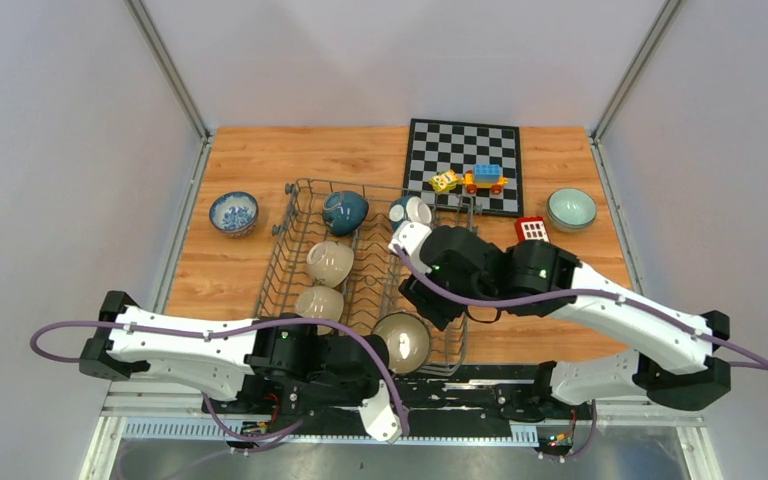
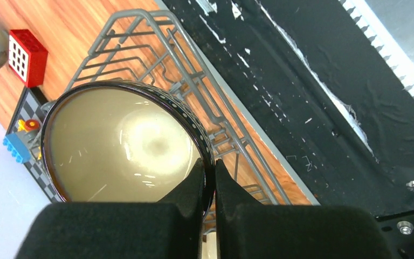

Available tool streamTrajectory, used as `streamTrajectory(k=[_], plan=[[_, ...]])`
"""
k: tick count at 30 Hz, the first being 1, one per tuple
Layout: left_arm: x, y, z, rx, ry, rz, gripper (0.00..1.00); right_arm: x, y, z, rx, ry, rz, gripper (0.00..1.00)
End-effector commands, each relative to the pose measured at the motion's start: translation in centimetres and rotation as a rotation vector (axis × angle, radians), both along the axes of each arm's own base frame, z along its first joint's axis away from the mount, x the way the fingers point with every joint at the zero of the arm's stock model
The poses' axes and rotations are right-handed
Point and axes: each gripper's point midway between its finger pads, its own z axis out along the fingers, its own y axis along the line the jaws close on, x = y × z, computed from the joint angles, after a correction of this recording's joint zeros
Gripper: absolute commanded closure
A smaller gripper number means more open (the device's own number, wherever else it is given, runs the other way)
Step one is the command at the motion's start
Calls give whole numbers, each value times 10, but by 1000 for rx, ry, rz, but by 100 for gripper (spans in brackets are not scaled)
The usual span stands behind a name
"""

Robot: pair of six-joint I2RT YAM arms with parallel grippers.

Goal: Unload the bowls from the dish rack
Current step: Place the bowl at the center of the board.

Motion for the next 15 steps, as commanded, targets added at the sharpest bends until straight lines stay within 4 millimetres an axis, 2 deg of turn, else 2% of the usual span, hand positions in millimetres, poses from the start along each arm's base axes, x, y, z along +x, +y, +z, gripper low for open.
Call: streamTrajectory(k=[1,6,15], plan=[[-12,-17,33,-108,45,-36,100,-2,-8,-9,-97,-25,-39,42],[-13,-20,39,-123,48,-35,100,-6,0,-20,-134,-29,-28,43],[-11,-17,39,-117,49,-16,100,-12,12,-38,-162,-1,-7,51]])
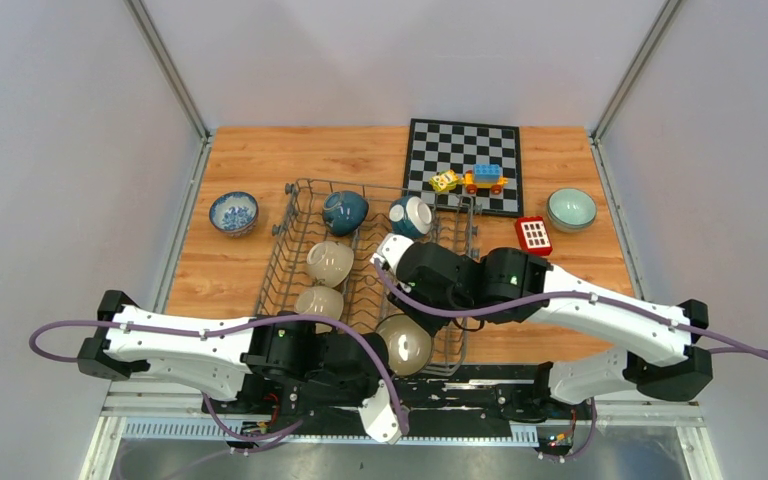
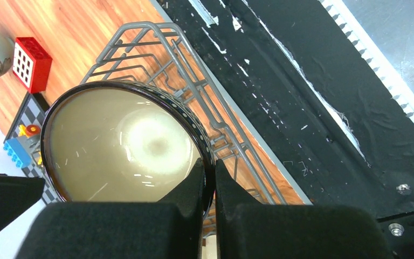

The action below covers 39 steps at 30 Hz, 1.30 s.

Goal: Unload the bowls from the dish rack
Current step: Place the bowl at the center of the board.

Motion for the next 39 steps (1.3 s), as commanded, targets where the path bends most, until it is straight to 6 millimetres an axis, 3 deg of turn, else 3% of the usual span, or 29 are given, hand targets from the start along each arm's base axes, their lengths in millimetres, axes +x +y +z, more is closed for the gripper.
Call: streamTrajectory(k=[1,12,24,30,31,32,37,38,39], plan=[[-1,-12,26,-95,2,5,100,-5,1,-15,-45,15,0,51],[3,-8,32,-123,-7,36,100,-16,9,-28,-43,62,8,54],[5,-10,39,-177,15,85,100,-12,6,-38,-79,46,-19,75],[9,-11,40,-204,18,117,100,-8,6,-36,-71,31,-55,100],[10,-13,41,-216,22,133,99,-6,6,-35,-67,23,-66,100],[13,-15,44,-238,26,165,91,-3,5,-34,-64,12,-83,100],[27,-18,55,-341,59,340,26,23,-10,-18,-22,-103,-235,100],[31,-16,57,-360,63,376,9,28,-15,-13,-6,-117,-267,100],[35,-14,59,-382,66,416,1,33,-19,-8,13,-131,-297,100]])
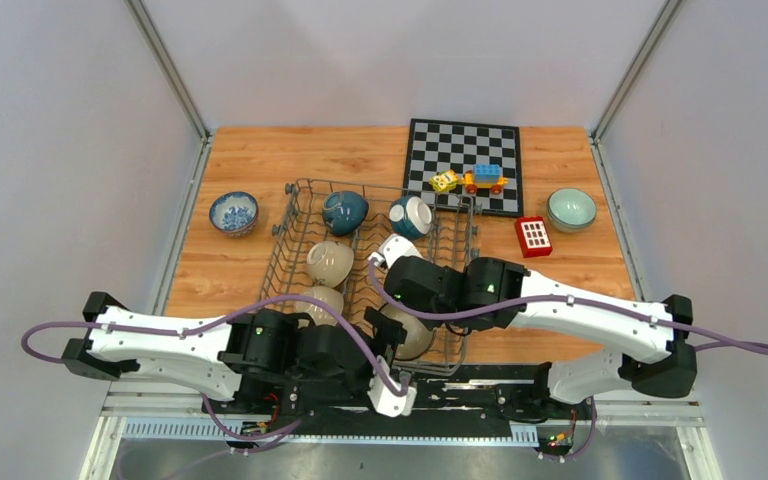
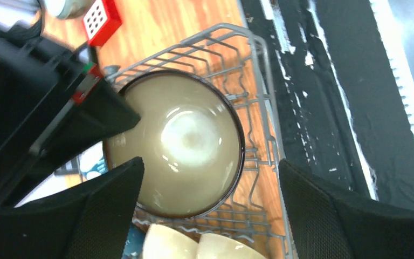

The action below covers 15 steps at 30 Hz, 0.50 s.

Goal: Unload the bowls from the dish rack
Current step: Place the bowl at the center of the board.

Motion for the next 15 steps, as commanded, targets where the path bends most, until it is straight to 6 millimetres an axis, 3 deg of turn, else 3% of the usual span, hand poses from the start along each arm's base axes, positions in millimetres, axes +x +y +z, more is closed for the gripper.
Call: streamTrajectory(k=[1,5,9,12,15], plan=[[23,2,22,-173,30,223,0,27,-27,27,77,-122,-178,100],[52,21,39,-327,74,522,0,44,-54,47,154,-199,-297,100],[66,34,55,-503,282,744,0,56,-81,45,196,-197,-402,100],[64,21,58,-592,543,740,0,64,-93,40,224,-191,-465,100],[93,18,71,-768,701,968,0,69,-96,35,246,-179,-507,100]])
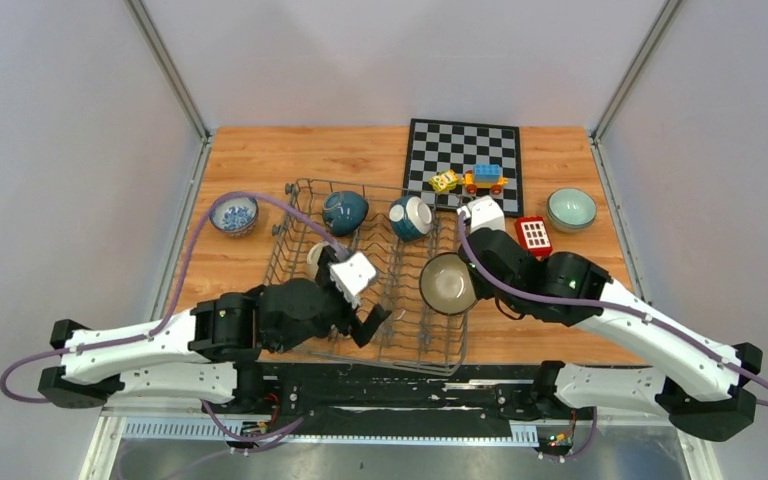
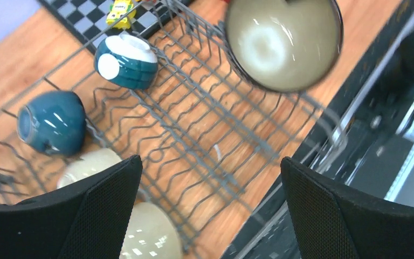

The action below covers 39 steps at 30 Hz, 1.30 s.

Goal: Unload the bowls from the dish rack
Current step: Place the bowl at the center of the board.

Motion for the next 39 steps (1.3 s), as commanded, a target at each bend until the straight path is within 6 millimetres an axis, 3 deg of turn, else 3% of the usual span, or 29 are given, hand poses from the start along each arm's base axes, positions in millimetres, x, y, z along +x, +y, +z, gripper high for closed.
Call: streamTrajectory(k=[1,4,8,10,15,19,27,34,39], plan=[[25,-15,20,-356,300,280,0,13,0,-3,80,-10,-93,100],[51,-22,21,-531,495,437,0,22,-1,-8,128,-10,-159,100],[66,-41,20,-680,655,534,0,31,7,-12,193,16,-217,100],[72,-46,16,-625,655,578,0,33,13,-13,210,37,-239,100],[81,-37,-12,-446,655,762,0,34,19,-17,225,81,-290,100],[85,-37,-14,-446,633,775,1,34,22,-22,235,103,-318,100],[95,-30,-9,-420,546,794,22,37,24,-25,242,121,-381,100],[95,-39,-24,-351,552,774,33,39,25,-25,246,124,-408,100],[96,-38,-36,-303,532,784,48,38,30,-23,276,140,-414,100]])
